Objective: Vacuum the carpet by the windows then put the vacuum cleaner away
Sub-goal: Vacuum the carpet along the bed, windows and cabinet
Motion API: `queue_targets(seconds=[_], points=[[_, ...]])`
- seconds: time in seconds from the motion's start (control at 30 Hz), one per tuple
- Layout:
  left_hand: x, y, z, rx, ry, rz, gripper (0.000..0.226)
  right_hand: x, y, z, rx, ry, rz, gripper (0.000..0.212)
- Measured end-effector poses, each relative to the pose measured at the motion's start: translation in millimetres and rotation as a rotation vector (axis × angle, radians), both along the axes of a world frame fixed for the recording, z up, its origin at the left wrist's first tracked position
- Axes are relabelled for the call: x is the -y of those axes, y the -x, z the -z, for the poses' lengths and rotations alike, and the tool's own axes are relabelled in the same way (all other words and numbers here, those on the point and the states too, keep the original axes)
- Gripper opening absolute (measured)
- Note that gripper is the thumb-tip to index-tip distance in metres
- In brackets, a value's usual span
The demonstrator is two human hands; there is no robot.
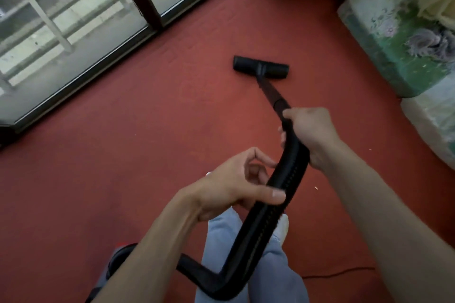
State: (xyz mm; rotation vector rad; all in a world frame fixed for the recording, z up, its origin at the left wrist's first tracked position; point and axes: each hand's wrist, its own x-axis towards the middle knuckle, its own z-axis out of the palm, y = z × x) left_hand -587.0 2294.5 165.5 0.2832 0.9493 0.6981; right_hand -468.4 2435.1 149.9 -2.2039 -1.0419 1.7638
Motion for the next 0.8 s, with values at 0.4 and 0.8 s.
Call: queue_targets(seconds=[0.4, 0.8], points=[[-5.8, 21.0, 20.1, -0.138, 0.185, -0.261, 0.044, -19.8, 60.1, 66.0, 0.151, -0.096, -0.186, 0.036], [-16.0, 10.7, -7.3, -0.099, 0.028, 0.261, 0.03, 36.0, -29.0, 0.2, 0.068, -0.053, 0.314, 0.033]])
